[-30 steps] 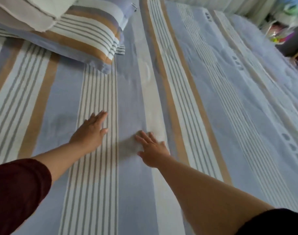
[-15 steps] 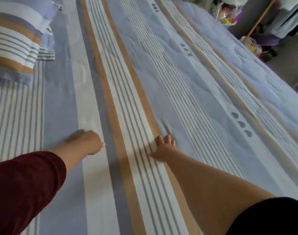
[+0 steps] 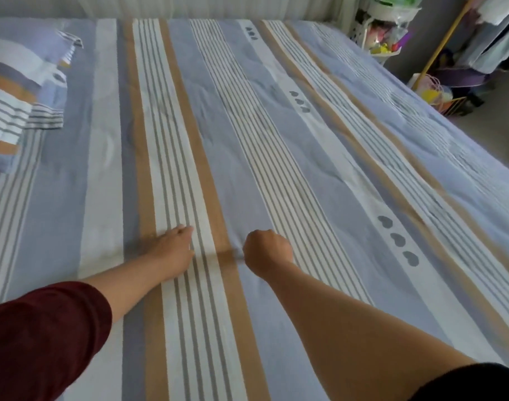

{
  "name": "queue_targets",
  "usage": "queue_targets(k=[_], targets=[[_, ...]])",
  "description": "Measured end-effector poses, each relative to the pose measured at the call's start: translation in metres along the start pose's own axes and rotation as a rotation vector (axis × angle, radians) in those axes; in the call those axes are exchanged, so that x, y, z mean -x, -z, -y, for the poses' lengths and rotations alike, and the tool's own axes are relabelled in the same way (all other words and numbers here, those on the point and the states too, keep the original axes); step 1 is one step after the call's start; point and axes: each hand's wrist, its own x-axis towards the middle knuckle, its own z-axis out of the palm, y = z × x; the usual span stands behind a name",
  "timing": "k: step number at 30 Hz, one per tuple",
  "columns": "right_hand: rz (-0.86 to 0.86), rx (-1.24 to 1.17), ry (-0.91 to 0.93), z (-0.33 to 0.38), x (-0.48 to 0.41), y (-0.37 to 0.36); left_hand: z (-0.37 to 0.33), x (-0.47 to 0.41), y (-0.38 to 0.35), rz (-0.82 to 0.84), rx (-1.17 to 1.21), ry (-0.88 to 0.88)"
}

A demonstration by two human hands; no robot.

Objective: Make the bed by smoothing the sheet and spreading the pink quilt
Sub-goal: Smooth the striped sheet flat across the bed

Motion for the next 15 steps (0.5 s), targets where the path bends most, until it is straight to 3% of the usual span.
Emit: queue_targets(k=[5,10,15], targets=[[-0.137,0.001,0.204,-0.068,-0.055,-0.005,-0.058,-0.068,-0.002,-0.121,0.160,-0.013],[-0.024,0.015,0.203,-0.143,-0.139,0.020,-0.115,-0.148,0.014,-0.220,0.224,0.036],[0.016,-0.001,0.186,-0.161,-0.217,0.043,-0.131,-0.198,0.037,-0.225,0.208,0.024]])
